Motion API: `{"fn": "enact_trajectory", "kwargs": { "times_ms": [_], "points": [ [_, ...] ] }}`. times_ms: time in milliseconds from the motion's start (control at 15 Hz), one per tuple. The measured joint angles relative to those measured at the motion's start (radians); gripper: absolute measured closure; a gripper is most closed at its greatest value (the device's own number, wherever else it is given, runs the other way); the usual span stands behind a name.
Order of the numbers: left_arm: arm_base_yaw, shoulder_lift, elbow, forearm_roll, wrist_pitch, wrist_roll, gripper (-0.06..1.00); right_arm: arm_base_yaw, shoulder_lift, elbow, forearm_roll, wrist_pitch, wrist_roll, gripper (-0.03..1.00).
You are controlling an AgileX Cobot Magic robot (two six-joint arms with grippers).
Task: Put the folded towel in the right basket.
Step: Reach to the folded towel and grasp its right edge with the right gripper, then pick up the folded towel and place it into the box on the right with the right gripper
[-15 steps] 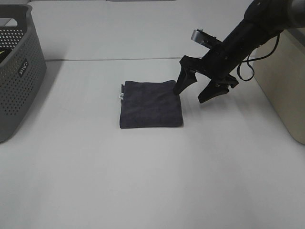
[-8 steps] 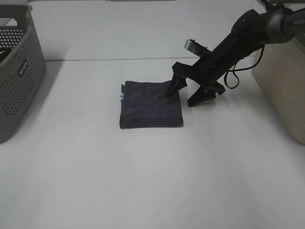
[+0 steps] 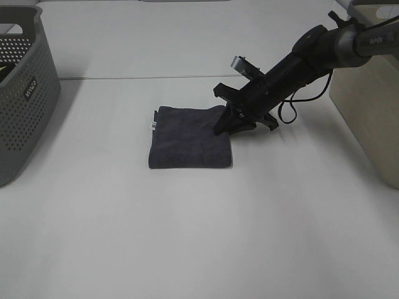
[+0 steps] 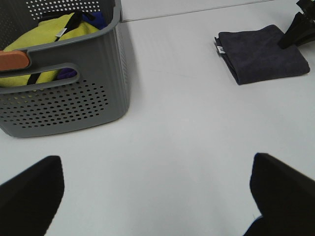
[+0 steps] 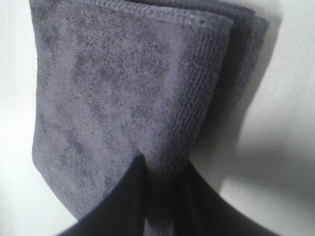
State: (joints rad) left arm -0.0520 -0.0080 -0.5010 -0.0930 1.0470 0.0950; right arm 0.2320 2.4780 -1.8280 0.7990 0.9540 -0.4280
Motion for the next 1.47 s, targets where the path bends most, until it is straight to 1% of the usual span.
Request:
{"fn": "enact_trajectory", "kwargs": {
  "times_ms": [67,267,400,600,867,1000,1067,1200,1267,1333,1400,1467],
  "points": [
    [0.000,0.000,0.000,0.000,0.000,0.000,-0.03,0.000,0.000,0.000,0.000,0.000,-0.001,0.93],
    [0.000,0.000,0.000,0.000,0.000,0.000,-0.03,0.000,0.000,-0.011,0.000,0.009,-0.001,0.93],
    [0.000,0.000,0.000,0.000,0.000,0.000,-0.03,0.000,-0.014,-0.030,0.000,0.040,-0.001,0.93],
    [0.000,0.000,0.000,0.000,0.000,0.000,-0.03,0.000,-0.126,-0.037,-0.018,0.062,-0.001,0.93],
    [0.000,0.000,0.000,0.000,0.000,0.000,-0.03,-0.002,-0.334,-0.040,-0.107,0.088,0.003,0.93],
    [0.000,0.000,0.000,0.000,0.000,0.000,-0.03,-0.016,-0.439,-0.040,-0.164,0.099,0.033,0.93],
    [0.000,0.000,0.000,0.000,0.000,0.000,-0.03,-0.035,-0.488,-0.040,-0.192,0.105,0.052,0.93],
    [0.000,0.000,0.000,0.000,0.000,0.000,-0.03,-0.110,-0.596,-0.040,-0.229,0.114,0.070,0.93],
    [0.000,0.000,0.000,0.000,0.000,0.000,-0.03,-0.166,-0.642,-0.040,-0.236,0.120,0.076,0.93],
    [0.000,0.000,0.000,0.000,0.000,0.000,-0.03,-0.284,-0.728,-0.040,-0.242,0.123,0.077,0.93],
    [0.000,0.000,0.000,0.000,0.000,0.000,-0.03,-0.356,-0.763,-0.040,-0.249,0.126,0.077,0.93],
    [0.000,0.000,0.000,0.000,0.000,0.000,-0.03,-0.392,-0.774,-0.040,-0.252,0.126,0.077,0.93]
  ]
}}
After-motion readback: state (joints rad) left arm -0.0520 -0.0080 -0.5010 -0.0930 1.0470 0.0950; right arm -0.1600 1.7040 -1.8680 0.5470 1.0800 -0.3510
